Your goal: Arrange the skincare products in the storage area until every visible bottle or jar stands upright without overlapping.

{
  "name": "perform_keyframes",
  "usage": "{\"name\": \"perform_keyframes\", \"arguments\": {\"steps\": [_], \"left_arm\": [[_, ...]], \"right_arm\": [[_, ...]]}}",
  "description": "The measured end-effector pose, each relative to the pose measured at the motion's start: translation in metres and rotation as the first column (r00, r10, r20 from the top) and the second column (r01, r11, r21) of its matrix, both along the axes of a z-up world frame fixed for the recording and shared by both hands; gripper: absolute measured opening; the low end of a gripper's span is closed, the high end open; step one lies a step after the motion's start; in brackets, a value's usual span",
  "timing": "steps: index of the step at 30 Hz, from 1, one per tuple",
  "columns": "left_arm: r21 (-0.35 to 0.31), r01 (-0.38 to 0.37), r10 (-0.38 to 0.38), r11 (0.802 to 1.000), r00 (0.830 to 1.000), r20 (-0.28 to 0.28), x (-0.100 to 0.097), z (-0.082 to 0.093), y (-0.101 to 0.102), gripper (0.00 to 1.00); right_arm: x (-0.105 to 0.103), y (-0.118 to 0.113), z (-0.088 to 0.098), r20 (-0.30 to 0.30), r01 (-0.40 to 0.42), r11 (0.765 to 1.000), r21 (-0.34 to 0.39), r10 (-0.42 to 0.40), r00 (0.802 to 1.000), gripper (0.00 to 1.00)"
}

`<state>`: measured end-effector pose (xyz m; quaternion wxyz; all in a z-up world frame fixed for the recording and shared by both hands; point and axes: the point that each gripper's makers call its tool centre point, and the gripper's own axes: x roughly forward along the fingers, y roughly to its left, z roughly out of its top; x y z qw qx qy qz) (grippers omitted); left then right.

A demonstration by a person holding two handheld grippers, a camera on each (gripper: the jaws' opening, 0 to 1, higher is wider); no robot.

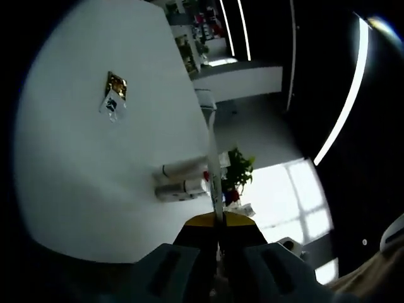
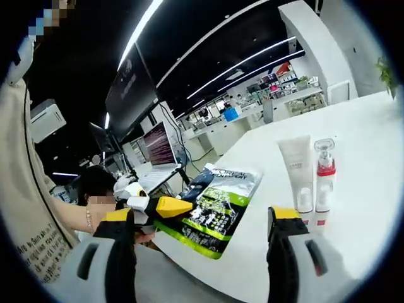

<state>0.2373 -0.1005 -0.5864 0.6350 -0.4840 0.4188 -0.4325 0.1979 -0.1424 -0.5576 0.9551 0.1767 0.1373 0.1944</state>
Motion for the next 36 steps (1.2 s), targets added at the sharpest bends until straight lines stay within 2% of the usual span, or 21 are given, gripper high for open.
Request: {"name": "perform_keyframes", "arguments": {"steps": [10,18,25,30,34,36], "left_arm": [[0.086,0.003,-0.001,0.996,1.000,-0.015,0.011,-0.031,-0.008,0.00],[0.142,0.000,0.002,0.990,1.000,-0.020,0.021,-0.057,-0.014,0.00],[0.188,-0.016,0.026,0.982,0.998,-0.050,0.033,-0.082,-0.022,0.00],[0.224,0.007,0.008,0.975,0.998,-0.065,0.037,-0.100,-0.031,0.00],[0.245,0.040,-0.025,0.969,0.998,-0.064,0.038,-0.107,-0.040,0.00],[0.251,0.035,-0.018,0.967,0.997,-0.069,0.040,-0.111,-0.042,0.00]], "right_arm": [[-0.008,-0.026,-0.019,-0.045,0.050,0.995,-0.085,-0.054,0.998,0.99],[-0.013,-0.042,-0.031,-0.079,0.070,0.989,-0.132,-0.081,0.994,1.00],[-0.018,-0.053,-0.040,-0.101,0.100,0.984,-0.144,-0.115,0.988,1.00],[-0.021,-0.057,-0.048,-0.120,0.101,0.981,-0.166,-0.122,0.985,1.00],[-0.022,-0.058,-0.051,-0.134,0.096,0.980,-0.172,-0.120,0.984,1.00],[-0.022,-0.057,-0.051,-0.131,0.095,0.981,-0.169,-0.118,0.984,1.00]]}}
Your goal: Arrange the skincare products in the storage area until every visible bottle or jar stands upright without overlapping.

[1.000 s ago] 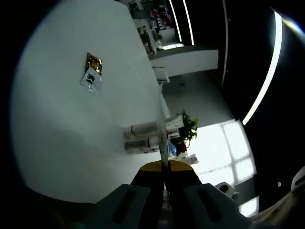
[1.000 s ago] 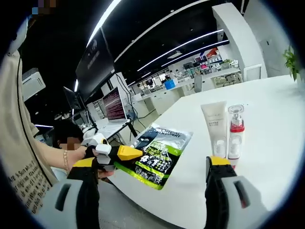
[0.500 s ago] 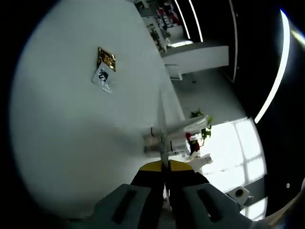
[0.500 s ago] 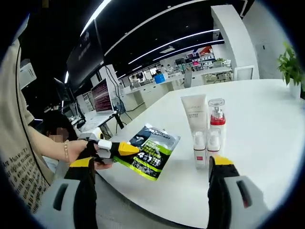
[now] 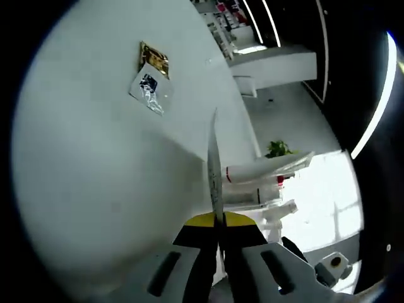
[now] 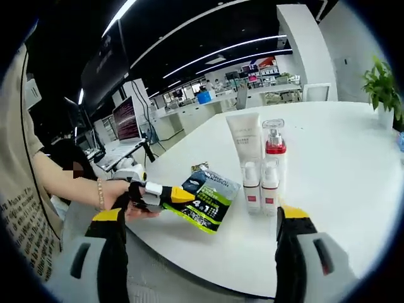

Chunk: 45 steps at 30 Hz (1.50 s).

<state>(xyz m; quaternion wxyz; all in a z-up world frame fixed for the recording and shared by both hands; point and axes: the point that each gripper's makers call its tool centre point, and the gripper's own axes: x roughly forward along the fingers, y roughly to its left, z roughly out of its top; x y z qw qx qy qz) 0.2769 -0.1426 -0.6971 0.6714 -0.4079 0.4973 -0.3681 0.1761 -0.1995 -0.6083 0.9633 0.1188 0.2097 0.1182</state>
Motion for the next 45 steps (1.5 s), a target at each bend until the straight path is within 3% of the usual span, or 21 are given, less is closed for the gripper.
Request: {"name": "perform_keyframes", "arguments": {"steps": [10,21,24,27,31,34,35,36,37,38,39,40,41,44,45], "left_arm": [[0.059,0.002,-0.001,0.998,1.000,-0.019,0.012,-0.018,-0.004,0.00],[0.240,0.060,-0.084,0.969,0.992,0.092,0.018,-0.039,0.004,0.06],[0.296,0.092,-0.146,0.951,0.976,0.164,0.019,-0.039,0.009,0.07],[0.399,0.107,-0.225,0.911,0.939,0.261,0.023,-0.038,0.018,0.09],[0.526,0.105,-0.345,0.844,0.857,0.383,0.033,-0.033,0.033,0.20],[0.585,0.128,-0.449,0.801,0.775,0.445,0.038,-0.024,0.036,0.27],[0.608,0.152,-0.510,0.779,0.717,0.475,0.040,-0.019,0.034,0.30],[0.624,0.175,-0.554,0.762,0.673,0.489,0.040,-0.016,0.032,0.32],[0.656,0.214,-0.630,0.724,0.591,0.504,0.039,-0.011,0.027,0.36],[0.683,0.225,-0.676,0.695,0.530,0.512,0.041,-0.008,0.025,0.38],[0.720,0.261,-0.745,0.643,0.430,0.510,0.040,-0.006,0.019,0.40],[0.736,0.295,-0.782,0.609,0.379,0.495,0.038,-0.006,0.015,0.43],[0.759,0.341,-0.829,0.555,0.301,0.471,0.035,-0.006,0.009,0.45],[0.754,0.420,-0.863,0.504,0.210,0.460,0.030,-0.005,-0.006,0.54],[0.765,0.445,-0.882,0.465,0.157,0.444,0.028,-0.007,-0.010,0.56]], "right_arm": [[0.000,0.000,-0.002,-0.004,0.009,1.000,0.003,-0.009,1.000,1.00],[0.000,0.001,-0.003,-0.005,0.008,1.000,0.007,-0.008,1.000,1.00],[0.000,0.001,-0.003,-0.005,0.010,1.000,0.009,-0.010,1.000,1.00],[0.000,0.001,-0.003,-0.006,0.010,1.000,0.010,-0.010,1.000,1.00],[0.000,0.002,-0.003,-0.005,0.008,1.000,0.010,-0.008,1.000,1.00],[0.000,0.002,-0.003,-0.003,0.007,1.000,0.008,-0.007,1.000,1.00],[0.000,0.002,-0.003,-0.003,0.007,1.000,0.008,-0.007,1.000,1.00],[-0.001,0.002,-0.003,-0.003,0.006,1.000,0.010,-0.006,1.000,1.00],[-0.001,0.002,-0.003,-0.002,0.005,1.000,0.009,-0.004,1.000,1.00],[-0.001,0.003,-0.003,-0.002,0.003,1.000,0.008,-0.003,1.000,1.00],[-0.001,0.003,-0.003,-0.003,0.001,1.000,0.008,-0.001,1.000,1.00],[-0.001,0.004,-0.003,-0.003,-0.001,1.000,0.008,0.001,1.000,1.00],[-0.001,0.004,-0.003,-0.004,-0.002,1.000,0.008,0.002,1.000,1.00],[-0.001,0.005,-0.003,-0.003,-0.005,1.000,0.006,0.005,1.000,1.00],[-0.001,0.004,-0.003,-0.002,-0.004,1.000,0.005,0.004,1.000,1.00]]}}
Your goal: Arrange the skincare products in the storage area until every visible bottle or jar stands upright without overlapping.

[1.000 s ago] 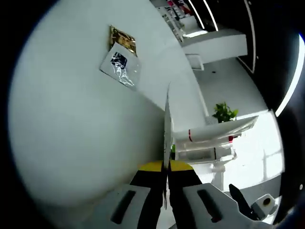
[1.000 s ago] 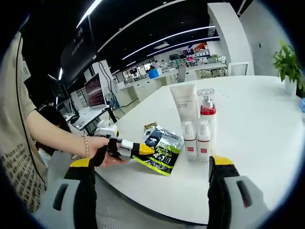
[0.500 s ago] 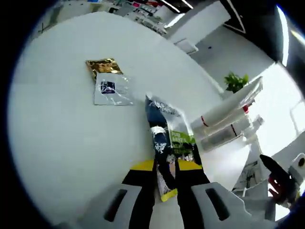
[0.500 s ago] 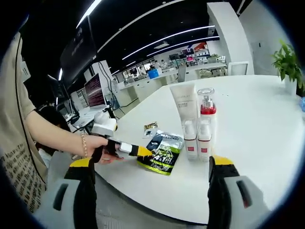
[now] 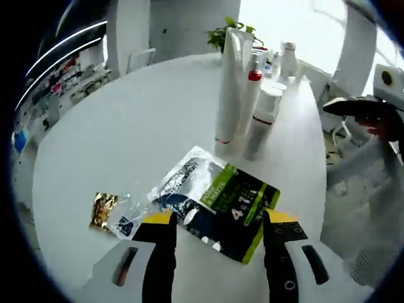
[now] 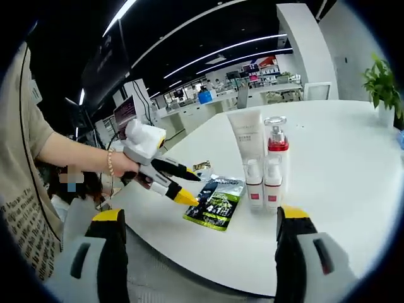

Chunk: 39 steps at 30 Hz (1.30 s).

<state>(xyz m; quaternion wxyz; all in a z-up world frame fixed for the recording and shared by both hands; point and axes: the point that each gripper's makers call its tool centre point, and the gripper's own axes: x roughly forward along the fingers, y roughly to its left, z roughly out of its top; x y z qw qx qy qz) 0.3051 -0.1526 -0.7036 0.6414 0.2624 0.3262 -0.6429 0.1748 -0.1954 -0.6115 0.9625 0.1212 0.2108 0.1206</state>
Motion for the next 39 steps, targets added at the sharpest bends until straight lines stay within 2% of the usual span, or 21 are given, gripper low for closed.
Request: {"name": "perform_keyframes", "arguments": {"steps": [1,3,7,14,18,26,33,39], "left_arm": [[0.024,0.020,-0.021,0.999,1.000,0.017,0.002,-0.003,-0.001,0.56],[0.067,0.107,-0.112,0.992,0.991,0.078,0.006,-0.010,-0.003,0.56],[0.083,0.114,-0.118,0.990,0.992,0.049,0.005,-0.019,-0.007,0.60],[0.121,0.154,-0.164,0.981,0.984,0.071,0.006,-0.033,-0.010,0.63],[0.121,0.138,-0.148,0.983,0.985,0.083,0.009,-0.038,-0.013,0.62],[0.094,0.090,-0.096,0.991,0.993,0.065,0.011,-0.038,-0.020,0.64],[0.072,0.014,-0.018,0.997,0.998,0.064,0.016,-0.039,-0.025,0.66],[0.063,0.017,-0.021,0.998,0.998,0.063,0.014,-0.038,-0.027,0.67]], "right_arm": [[0.000,0.000,0.000,-0.001,0.001,1.000,-0.001,-0.001,1.000,1.00],[0.000,-0.001,0.000,0.000,0.004,1.000,0.000,-0.004,1.000,0.99],[-0.001,-0.002,0.000,0.000,0.007,1.000,-0.002,-0.007,1.000,0.99],[0.000,-0.002,-0.001,-0.005,0.008,1.000,-0.001,-0.008,1.000,0.99],[0.000,-0.002,-0.002,-0.008,0.009,1.000,0.001,-0.009,1.000,0.98],[0.000,-0.002,-0.003,-0.016,0.011,1.000,0.005,-0.011,1.000,0.98],[0.001,-0.002,-0.005,-0.022,0.011,1.000,0.006,-0.011,1.000,0.98],[0.001,-0.002,-0.005,-0.025,0.011,1.000,0.007,-0.011,1.000,0.98]]}}
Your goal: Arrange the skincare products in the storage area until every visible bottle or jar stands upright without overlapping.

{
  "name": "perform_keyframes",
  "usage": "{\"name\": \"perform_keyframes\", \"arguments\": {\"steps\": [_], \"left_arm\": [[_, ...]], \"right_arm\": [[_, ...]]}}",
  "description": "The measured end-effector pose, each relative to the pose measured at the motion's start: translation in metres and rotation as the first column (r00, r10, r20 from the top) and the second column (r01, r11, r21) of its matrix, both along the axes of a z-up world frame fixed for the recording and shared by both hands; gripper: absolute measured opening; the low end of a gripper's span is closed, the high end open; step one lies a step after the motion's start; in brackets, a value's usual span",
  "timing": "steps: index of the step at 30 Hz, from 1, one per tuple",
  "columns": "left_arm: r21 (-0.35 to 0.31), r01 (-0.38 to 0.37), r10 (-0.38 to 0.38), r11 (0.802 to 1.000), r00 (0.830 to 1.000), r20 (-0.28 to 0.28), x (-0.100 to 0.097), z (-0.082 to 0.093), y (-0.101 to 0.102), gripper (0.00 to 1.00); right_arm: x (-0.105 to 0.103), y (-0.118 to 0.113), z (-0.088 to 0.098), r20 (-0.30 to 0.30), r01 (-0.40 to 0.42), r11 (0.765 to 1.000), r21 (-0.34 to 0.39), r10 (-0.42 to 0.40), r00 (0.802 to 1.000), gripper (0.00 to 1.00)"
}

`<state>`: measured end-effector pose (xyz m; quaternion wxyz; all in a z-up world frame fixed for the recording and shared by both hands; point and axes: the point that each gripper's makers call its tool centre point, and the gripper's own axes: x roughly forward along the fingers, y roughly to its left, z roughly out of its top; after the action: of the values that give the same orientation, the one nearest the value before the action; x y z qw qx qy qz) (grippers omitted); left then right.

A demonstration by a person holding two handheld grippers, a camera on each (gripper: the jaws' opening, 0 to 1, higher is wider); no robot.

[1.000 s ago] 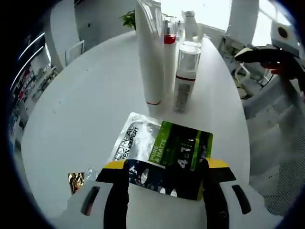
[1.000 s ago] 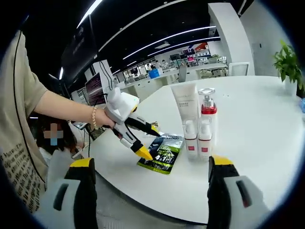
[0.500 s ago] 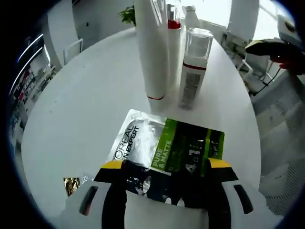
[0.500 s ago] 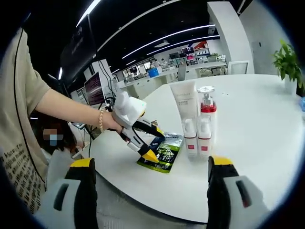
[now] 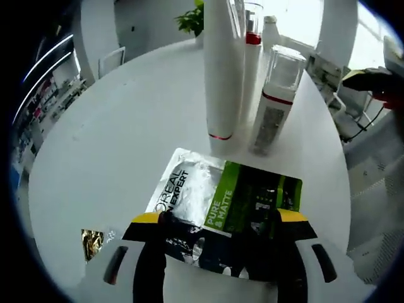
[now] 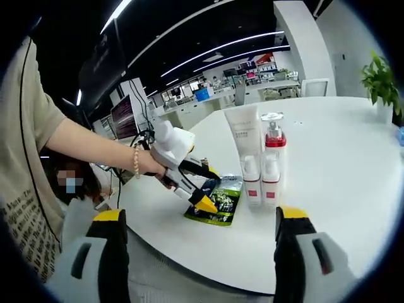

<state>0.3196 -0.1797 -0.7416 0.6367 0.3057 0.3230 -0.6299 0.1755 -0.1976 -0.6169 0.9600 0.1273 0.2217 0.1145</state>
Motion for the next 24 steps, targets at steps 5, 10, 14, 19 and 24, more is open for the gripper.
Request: {"name": "perform_keyframes", "arguments": {"steps": [5,10,14,19,24], "left_arm": [[0.001,0.023,-0.023,1.000,1.000,0.001,0.000,0.000,0.000,0.67],[0.005,0.028,-0.028,1.000,1.000,0.001,-0.001,0.000,0.000,0.68],[-0.003,0.016,-0.016,1.000,1.000,-0.025,-0.005,0.005,0.000,0.74],[-0.030,-0.020,0.019,0.999,1.000,-0.022,-0.003,0.019,0.007,0.76],[-0.060,-0.091,0.089,0.994,0.995,-0.035,0.000,0.033,0.019,0.80]], "right_arm": [[0.000,0.000,-0.001,-0.002,-0.002,1.000,-0.002,0.002,1.000,0.98],[0.000,0.000,-0.001,-0.005,-0.004,1.000,-0.007,0.004,1.000,0.98],[0.000,0.001,-0.002,-0.009,-0.009,1.000,-0.019,0.009,1.000,0.98],[-0.001,0.002,-0.004,-0.014,-0.015,0.999,-0.035,0.015,1.000,0.97],[-0.002,0.001,-0.007,-0.022,-0.018,0.999,-0.032,0.017,1.000,0.97]]}}
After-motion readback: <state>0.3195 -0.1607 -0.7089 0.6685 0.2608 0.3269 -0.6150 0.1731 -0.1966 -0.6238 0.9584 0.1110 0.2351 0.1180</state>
